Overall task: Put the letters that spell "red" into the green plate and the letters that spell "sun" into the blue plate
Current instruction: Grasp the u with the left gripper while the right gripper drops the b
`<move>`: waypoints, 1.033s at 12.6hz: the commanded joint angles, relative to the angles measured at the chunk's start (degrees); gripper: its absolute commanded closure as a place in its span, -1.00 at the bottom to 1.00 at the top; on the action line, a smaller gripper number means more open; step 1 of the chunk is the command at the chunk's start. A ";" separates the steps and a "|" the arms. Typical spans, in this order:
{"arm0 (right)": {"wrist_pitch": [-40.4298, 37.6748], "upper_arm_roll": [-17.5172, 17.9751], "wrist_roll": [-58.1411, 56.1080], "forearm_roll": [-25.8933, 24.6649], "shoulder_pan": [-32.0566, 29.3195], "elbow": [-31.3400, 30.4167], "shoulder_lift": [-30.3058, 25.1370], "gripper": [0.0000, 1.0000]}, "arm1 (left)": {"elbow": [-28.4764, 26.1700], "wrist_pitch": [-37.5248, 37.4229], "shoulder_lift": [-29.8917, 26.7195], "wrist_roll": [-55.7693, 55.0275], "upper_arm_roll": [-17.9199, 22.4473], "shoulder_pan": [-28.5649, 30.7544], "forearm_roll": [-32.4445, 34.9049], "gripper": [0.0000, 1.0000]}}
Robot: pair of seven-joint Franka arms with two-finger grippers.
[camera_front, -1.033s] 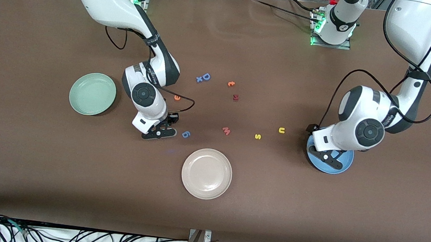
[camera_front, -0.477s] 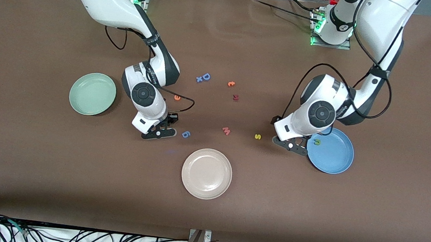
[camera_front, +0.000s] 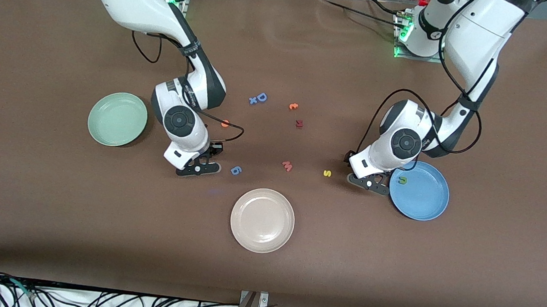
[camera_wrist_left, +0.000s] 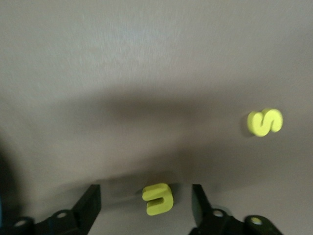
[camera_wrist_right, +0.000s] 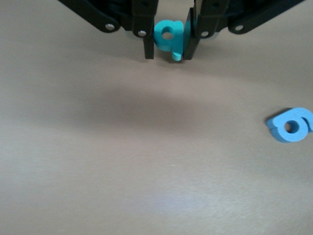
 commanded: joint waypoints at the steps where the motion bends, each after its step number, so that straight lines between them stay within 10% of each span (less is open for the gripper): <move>1: -5.01 -1.75 -1.31 1.04 -0.94 -0.73 -4.12 0.66 | -1.96 0.45 -2.32 -1.00 -0.29 -0.18 0.82 -0.23; 4: -11.33 -6.14 -5.16 1.13 -1.56 -1.25 -7.63 0.66 | -2.93 0.45 -2.32 -1.00 -0.29 -0.09 0.82 0.72; 8: -19.78 -14.66 -11.93 1.13 -1.56 -2.92 -10.80 0.66 | -2.05 -3.48 -6.34 -1.08 -0.29 0.17 0.82 0.82; 13: -11.21 -23.82 -27.04 1.39 -4.97 -12.92 -11.34 0.65 | 4.19 -20.98 -11.63 7.84 -0.21 4.46 0.73 0.81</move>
